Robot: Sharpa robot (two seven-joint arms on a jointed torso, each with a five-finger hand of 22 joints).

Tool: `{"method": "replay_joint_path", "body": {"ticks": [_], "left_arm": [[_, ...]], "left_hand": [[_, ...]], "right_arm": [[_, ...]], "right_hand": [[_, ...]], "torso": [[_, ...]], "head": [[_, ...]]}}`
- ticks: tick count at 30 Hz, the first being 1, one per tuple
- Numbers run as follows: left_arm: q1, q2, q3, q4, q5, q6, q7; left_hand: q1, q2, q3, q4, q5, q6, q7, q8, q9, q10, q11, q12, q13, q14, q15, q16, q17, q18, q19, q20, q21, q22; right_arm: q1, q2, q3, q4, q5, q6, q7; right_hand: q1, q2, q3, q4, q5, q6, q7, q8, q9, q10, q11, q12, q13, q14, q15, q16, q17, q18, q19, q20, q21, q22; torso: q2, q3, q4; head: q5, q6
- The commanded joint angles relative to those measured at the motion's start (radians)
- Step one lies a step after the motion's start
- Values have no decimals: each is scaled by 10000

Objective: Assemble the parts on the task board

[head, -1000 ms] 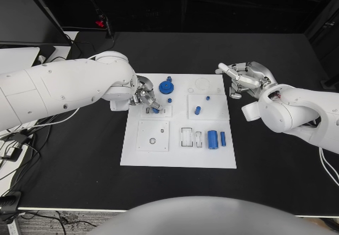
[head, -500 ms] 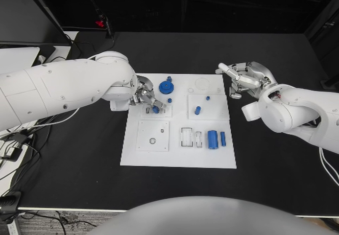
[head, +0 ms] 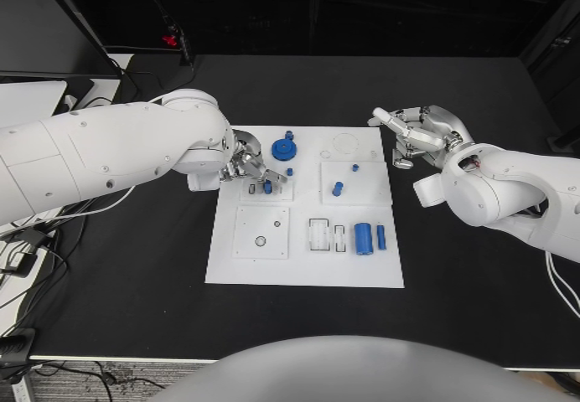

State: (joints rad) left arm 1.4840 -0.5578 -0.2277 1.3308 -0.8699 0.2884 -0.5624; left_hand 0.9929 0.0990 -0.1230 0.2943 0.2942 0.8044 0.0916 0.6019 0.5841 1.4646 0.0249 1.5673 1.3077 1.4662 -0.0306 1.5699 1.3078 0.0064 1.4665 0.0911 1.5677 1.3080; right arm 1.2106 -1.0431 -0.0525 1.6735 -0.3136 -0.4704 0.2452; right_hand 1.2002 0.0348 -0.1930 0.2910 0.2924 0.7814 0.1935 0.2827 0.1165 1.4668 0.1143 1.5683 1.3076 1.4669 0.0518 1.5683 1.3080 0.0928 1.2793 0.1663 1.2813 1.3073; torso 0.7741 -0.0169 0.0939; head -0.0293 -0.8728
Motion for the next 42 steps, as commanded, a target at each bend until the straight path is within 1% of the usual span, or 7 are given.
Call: {"method": "replay_joint_path", "body": {"ticks": [1, 4, 10, 14, 23, 31, 42], "left_arm": [[-133, 29, -86, 17, -39, 72, -23], [-134, 33, -86, 5, -39, 110, -51], [-134, 38, -86, -10, -39, 8, -51], [-136, 31, -86, -20, -40, -68, -19], [-71, -91, -84, 112, -42, -139, -182], [49, -44, -82, 158, -50, -127, -168], [87, 91, -81, -12, -53, 25, -163]], "left_hand": [[-52, 51, -51, -17, -41, -39, -6, -199, 26, 1061, 62, 35, 2631, 1046, 56, 9, 2630, -64, 1043, 17, 31, 2627], [20, 100, -42, -30, -3, -58, -10, -177, 59, 1061, 57, 35, 2631, 1046, 54, 9, 2630, -64, 1043, 17, 31, 2627], [365, 179, -43, -29, 378, -143, -32, -89, 196, 1061, 39, 35, 2631, 1046, 41, 9, 2630, -64, 1043, 10, 31, 2627], [595, 180, -90, -26, 561, -334, -30, 125, 428, 1061, 38, 35, 2631, 1046, 26, 9, 2630, -64, 1043, -5, 31, 2627], [862, 231, -270, -23, 588, -876, -25, 783, 1094, 1061, 40, 35, 2631, 1046, 18, 9, 2630, -64, 1043, -18, 31, 2627], [931, 228, -320, -23, 579, -1060, -5, 890, 1219, 1061, 57, 35, 2631, 1046, 26, 9, 2630, -64, 1043, -15, 31, 2627], [947, 253, -370, -17, 542, -1117, -3, 1035, 1341, 1061, 63, 35, 2631, 1046, 34, 9, 2630, -64, 1043, -9, 31, 2627]], "right_arm": [[11, -1, 4, 18, 17, -13, 33], [11, 2, 4, 18, 17, -12, 30], [11, 4, 4, 14, 17, -8, 22], [11, 11, 4, 6, 17, -3, 17], [10, 44, 4, -12, 17, 2, -5], [10, 94, 3, -40, 17, 10, -31], [9, 111, 3, -60, 17, 17, -48]], "right_hand": [[-44, 56, -67, 2, 65, -56, 8, 57, 16, 1040, 59, 25, 2632, 1039, 68, 25, 2628, 31, -35, 16, -27, 588], [-44, 56, -67, 2, 65, -56, 8, 57, 16, 1040, 59, 25, 2632, 1039, 68, 25, 2628, 31, -35, 16, -27, 588], [-44, 56, -67, 2, 65, -56, 8, 57, 16, 1040, 59, 25, 2632, 1039, 68, 25, 2628, 31, -35, 16, -27, 588], [-44, 56, -67, 2, 65, -56, 8, 57, 16, 1040, 59, 25, 2632, 1039, 68, 25, 2628, 31, -35, 16, -27, 588], [-46, 62, -71, 1, 66, -60, 7, 66, 18, 1040, 59, 25, 2632, 1039, 68, 25, 2628, 32, -38, 16, -30, 587], [-51, 74, -80, -2, 69, -70, 7, 87, 21, 1040, 59, 25, 2632, 1039, 68, 25, 2628, 35, -42, 16, -39, 583], [-51, 74, -80, -2, 69, -70, 7, 87, 21, 1040, 59, 25, 2632, 1039, 68, 25, 2628, 35, -42, 16, -39, 583]], "torso": [[8, -1, -2], [3, 3, -3], [6, -1, 0], [-5, 0, -8], [-2, 8, 1], [1, -4, -17], [1, -1, 0]], "head": [[3, 2], [0, 2], [-7, 2], [-2, 2], [-12, 2], [-4, 2], [-48, 9]]}}
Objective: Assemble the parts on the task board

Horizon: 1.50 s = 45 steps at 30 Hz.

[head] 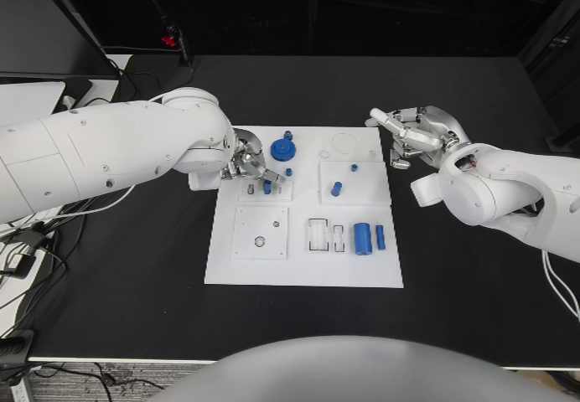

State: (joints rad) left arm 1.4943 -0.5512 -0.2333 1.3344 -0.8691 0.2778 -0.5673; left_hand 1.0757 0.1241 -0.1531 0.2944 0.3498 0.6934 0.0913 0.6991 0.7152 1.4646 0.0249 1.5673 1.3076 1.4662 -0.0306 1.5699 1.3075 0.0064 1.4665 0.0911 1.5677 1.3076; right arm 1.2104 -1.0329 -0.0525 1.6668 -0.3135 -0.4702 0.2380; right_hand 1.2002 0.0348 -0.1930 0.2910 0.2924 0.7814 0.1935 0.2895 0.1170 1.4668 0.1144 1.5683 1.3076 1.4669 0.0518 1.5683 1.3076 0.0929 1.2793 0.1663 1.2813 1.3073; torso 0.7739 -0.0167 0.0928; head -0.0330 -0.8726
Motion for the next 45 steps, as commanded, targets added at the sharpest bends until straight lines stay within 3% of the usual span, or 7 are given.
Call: {"method": "replay_joint_path", "body": {"ticks": [1, 3, 17, 27, 32, 45], "left_arm": [[-16, 39, -26, -66, -61, 145, -122], [-15, 72, -26, -118, -61, 201, -161], [-14, 197, -26, -310, -62, 420, -438], [-14, 269, -26, -391, -64, 509, -495], [-14, 265, -26, -402, -64, 563, -491], [-15, 283, -26, -417, -64, 421, -294]], "left_hand": [[122, 10, -82, -17, -21, -10, -4, 115, 70, 1062, 61, 35, 2632, 1046, 35, 9, 2633, -64, 1043, -8, 31, 2632], [138, 31, -126, -19, -33, -34, -18, 269, 197, 1062, 50, 35, 2632, 1046, 31, 9, 2633, -64, 1043, -6, 31, 2632], [202, 104, -145, -26, -15, -29, -52, 443, 338, 1062, 26, 35, 2632, 1046, 19, 9, 2633, -64, 1043, -10, 31, 2632], [1631, 270, 314, -86, 499, -158, -221, 691, 602, 1062, -128, 35, 2632, 1046, -99, 9, 2633, -64, 1043, -95, 31, 2632], [2356, 185, 598, -50, 991, -147, -258, 635, 578, 1062, -171, 35, 2632, 1046, -148, 9, 2633, -64, 1043, -148, 31, 2632], [2974, 69, 1009, -29, 1629, -113, -189, 118, 153, 1062, -121, 35, 2632, 1046, -134, 9, 2633, -64, 1043, -165, 31, 2632]], "right_arm": [[11, 10, 4, 6, 17, 17, 23], [10, 14, 3, 4, 17, 20, 21], [7, 21, 3, 0, 17, 28, 19], [3, 11, 3, 4, 17, 17, 19], [1, 1, 3, 7, 17, 9, 18], [-3, -14, 2, 11, 17, 2, -2]], "right_hand": [[-51, 74, -80, -2, 69, -70, 7, 18, 16, 1040, 59, 25, 2632, 1039, 67, 25, 2632, 34, -42, 16, -39, 583], [-51, 74, -80, -2, 69, -70, 7, 18, 16, 1040, 59, 25, 2632, 1039, 67, 25, 2632, 34, -42, 16, -39, 583], [-51, 74, -80, -2, 69, -70, 7, 18, 16, 1040, 59, 25, 2632, 1039, 67, 25, 2632, 34, -42, 16, -39, 583], [-55, 84, -91, -4, 74, -83, 7, 42, 19, 1040, 58, 25, 2632, 1039, 68, 25, 2632, 37, -48, 17, -49, 579], [-55, 84, -91, -4, 74, -83, 7, 42, 19, 1040, 58, 25, 2632, 1039, 68, 25, 2632, 37, -48, 17, -49, 579], [-55, 84, -91, -4, 74, -83, 7, 42, 19, 1040, 58, 25, 2632, 1039, 68, 25, 2632, 37, -48, 17, -49, 579]], "torso": [[4, -4, 10], [4, -5, 6], [5, 2, 14], [5, 2, 10], [6, 0, 13], [4, -2, 6]], "head": [[-10, 8], [-2, 14], [-9, 14], [-5, 19], [-26, 12], [-43, 0]]}}
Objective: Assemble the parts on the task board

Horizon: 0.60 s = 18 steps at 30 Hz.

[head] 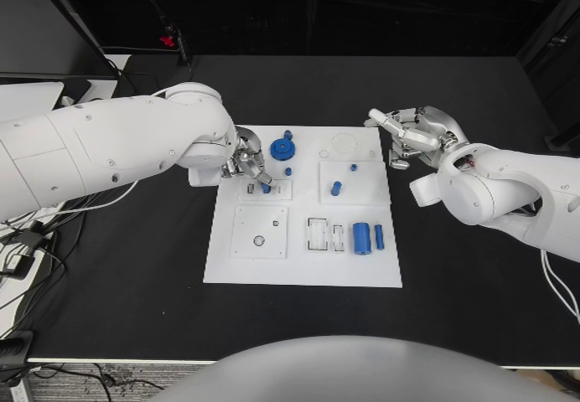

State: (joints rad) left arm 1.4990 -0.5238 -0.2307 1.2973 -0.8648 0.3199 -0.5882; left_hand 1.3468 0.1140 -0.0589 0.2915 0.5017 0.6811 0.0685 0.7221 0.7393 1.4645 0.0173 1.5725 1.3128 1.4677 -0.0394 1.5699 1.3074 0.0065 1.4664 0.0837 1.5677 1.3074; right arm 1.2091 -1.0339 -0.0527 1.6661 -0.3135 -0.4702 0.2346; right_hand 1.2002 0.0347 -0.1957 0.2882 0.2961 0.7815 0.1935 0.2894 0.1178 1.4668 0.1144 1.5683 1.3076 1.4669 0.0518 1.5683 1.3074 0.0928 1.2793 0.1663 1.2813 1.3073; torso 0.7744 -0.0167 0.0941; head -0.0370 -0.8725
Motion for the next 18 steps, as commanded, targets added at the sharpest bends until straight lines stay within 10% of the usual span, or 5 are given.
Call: {"method": "replay_joint_path", "body": {"ticks": [1, 8, 18], "left_arm": [[-61, 9, -51, -48, -107, -2, -66], [-62, 6, -51, -54, -107, 106, 43], [-59, 6, -50, -96, -107, 211, 85]], "left_hand": [[272, 166, 80, 0, 138, 18, 42, -128, -106, 1063, -41, -17, 2580, 1031, -43, 8, 2634, -65, 1044, -89, 31, 2634], [33, 93, 71, 28, 320, 119, 93, -286, -279, 1063, 5, -17, 2580, 1031, -6, 8, 2634, -65, 1044, -65, 31, 2634], [-2130, -356, -966, 32, -13, 258, 215, -384, -438, 1063, 122, -17, 2580, 1031, 105, 8, 2634, -65, 1044, 29, 31, 2634]], "right_arm": [[10, -3, 4, 15, 17, 3, 30], [8, 4, 4, 4, 17, -1, 13], [5, 29, 4, -16, 17, -1, 2]], "right_hand": [[-55, 84, -64, 24, 37, -83, 7, 43, 11, 1040, 59, 25, 2632, 1039, 68, 25, 2634, 38, -48, 16, -49, 579], [-55, 84, -64, 24, 37, -83, 7, 43, 11, 1040, 59, 25, 2632, 1039, 68, 25, 2634, 38, -48, 16, -49, 579], [-52, 102, -70, 20, 56, -100, 8, 67, 15, 1040, 58, 25, 2632, 1039, 68, 25, 2634, 38, -46, 17, -51, 581]], "torso": [[-1, -2, -7], [0, 2, 2], [-2, 2, -7]], "head": [[-4, -2], [-6, -2], [-7, -2]]}}
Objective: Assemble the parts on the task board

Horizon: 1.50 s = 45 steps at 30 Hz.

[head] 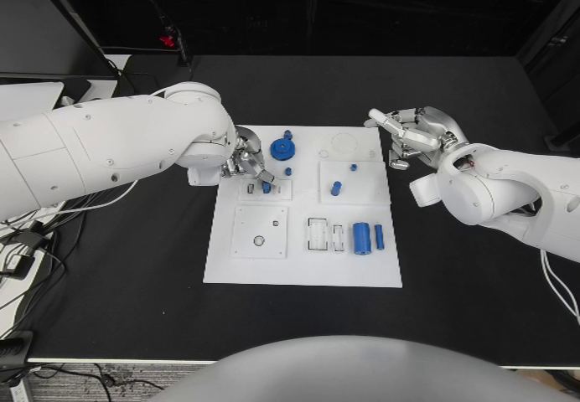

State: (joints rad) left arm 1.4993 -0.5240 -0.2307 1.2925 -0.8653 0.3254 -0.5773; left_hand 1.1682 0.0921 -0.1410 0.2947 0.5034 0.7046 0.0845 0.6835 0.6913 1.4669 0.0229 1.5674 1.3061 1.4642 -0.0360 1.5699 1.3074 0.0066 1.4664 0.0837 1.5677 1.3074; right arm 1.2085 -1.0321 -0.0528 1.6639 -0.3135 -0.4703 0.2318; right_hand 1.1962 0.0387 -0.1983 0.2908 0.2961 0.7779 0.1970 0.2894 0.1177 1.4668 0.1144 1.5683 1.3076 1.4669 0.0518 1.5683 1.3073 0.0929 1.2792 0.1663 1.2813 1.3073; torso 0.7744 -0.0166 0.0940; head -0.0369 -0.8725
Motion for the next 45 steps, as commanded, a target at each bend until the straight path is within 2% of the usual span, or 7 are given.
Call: {"method": "replay_joint_path", "body": {"ticks": [1, 8, 17, 22, 27, 34, 45], "left_arm": [[-56, 12, -50, -60, -103, 162, -26], [82, 27, -49, -110, -103, 279, -87], [275, 101, -49, -224, -103, 610, -229], [298, 177, -49, -301, -103, 822, -258], [303, 223, -49, -352, -103, 962, -222], [304, 267, -49, -381, -103, 1112, -154], [301, 440, -49, -532, -103, 1171, -143]], "left_hand": [[-420, -158, -192, -2, -31, -2, 56, 18, 57, 1039, 67, 34, 2647, 1066, 74, 9, 2634, -66, 1044, 35, 31, 2634], [-648, -174, -312, -4, -32, -18, 53, 124, 133, 1039, 69, 34, 2647, 1066, 82, 9, 2634, -66, 1044, 49, 31, 2634], [-645, -39, -272, -18, -24, 79, -3, 233, 190, 1039, 28, 34, 2647, 1066, 68, 9, 2634, -66, 1044, 52, 31, 2634], [-427, 76, -156, -31, 5, 130, -55, 265, 201, 1039, -19, 34, 2647, 1066, 35, 9, 2634, -66, 1044, 37, 31, 2634], [-318, 112, -105, -29, 37, 160, -76, 271, 200, 1039, -41, 34, 2647, 1066, 18, 9, 2634, -66, 1044, 25, 31, 2634], [-232, 155, -58, -26, 50, 189, -96, 268, 192, 1039, -59, 34, 2647, 1066, 4, 9, 2634, -66, 1044, 14, 31, 2634], [122, 361, 169, -30, 116, 186, -123, 86, 67, 1039, -91, 34, 2647, 1066, -30, 9, 2634, -66, 1044, -24, 31, 2634]], "right_arm": [[10, 15, 5, 3, 16, 0, 27], [8, 38, 4, -10, 16, 0, 17], [6, 69, 4, -24, 16, -1, 12], [5, 76, 4, -29, 16, -3, 13], [3, 80, 4, -31, 16, -4, 16], [2, 76, 4, -35, 16, -10, 18], [-2, 76, 4, -32, 16, -11, 16]], "right_hand": [[-12, 62, -45, -5, 56, -64, -27, 67, 16, 1040, 58, 25, 2632, 1039, 68, 25, 2634, 37, -46, 17, -51, 581], [-12, 62, -45, -5, 56, -64, -27, 67, 16, 1040, 58, 25, 2632, 1039, 68, 25, 2634, 37, -46, 17, -51, 581], [-12, 62, -45, -5, 56, -64, -27, 67, 16, 1040, 58, 25, 2632, 1039, 68, 25, 2634, 37, -46, 17, -51, 581], [-12, 62, -45, -5, 56, -64, -27, 67, 16, 1040, 58, 25, 2632, 1039, 68, 25, 2634, 37, -46, 17, -51, 581], [-12, 62, -45, -5, 56, -64, -27, 67, 16, 1040, 58, 25, 2632, 1039, 68, 25, 2634, 37, -46, 17, -51, 581], [-12, 62, -45, -5, 56, -64, -27, 67, 16, 1040, 58, 25, 2632, 1039, 68, 25, 2634, 37, -46, 17, -51, 581], [-12, 62, -45, -5, 56, -64, -27, 67, 16, 1040, 58, 25, 2632, 1039, 68, 25, 2634, 37, -46, 17, -51, 581]], "torso": [[-3, 1, -3], [1, 3, -7], [-3, 4, -8], [-1, 1, -4], [-7, 1, -17], [0, 1, -1], [-3, -1, -3]], "head": [[-17, -1], [-6, 3], [9, 1], [3, 5], [11, 4], [-9, -1], [-11, -1]]}}
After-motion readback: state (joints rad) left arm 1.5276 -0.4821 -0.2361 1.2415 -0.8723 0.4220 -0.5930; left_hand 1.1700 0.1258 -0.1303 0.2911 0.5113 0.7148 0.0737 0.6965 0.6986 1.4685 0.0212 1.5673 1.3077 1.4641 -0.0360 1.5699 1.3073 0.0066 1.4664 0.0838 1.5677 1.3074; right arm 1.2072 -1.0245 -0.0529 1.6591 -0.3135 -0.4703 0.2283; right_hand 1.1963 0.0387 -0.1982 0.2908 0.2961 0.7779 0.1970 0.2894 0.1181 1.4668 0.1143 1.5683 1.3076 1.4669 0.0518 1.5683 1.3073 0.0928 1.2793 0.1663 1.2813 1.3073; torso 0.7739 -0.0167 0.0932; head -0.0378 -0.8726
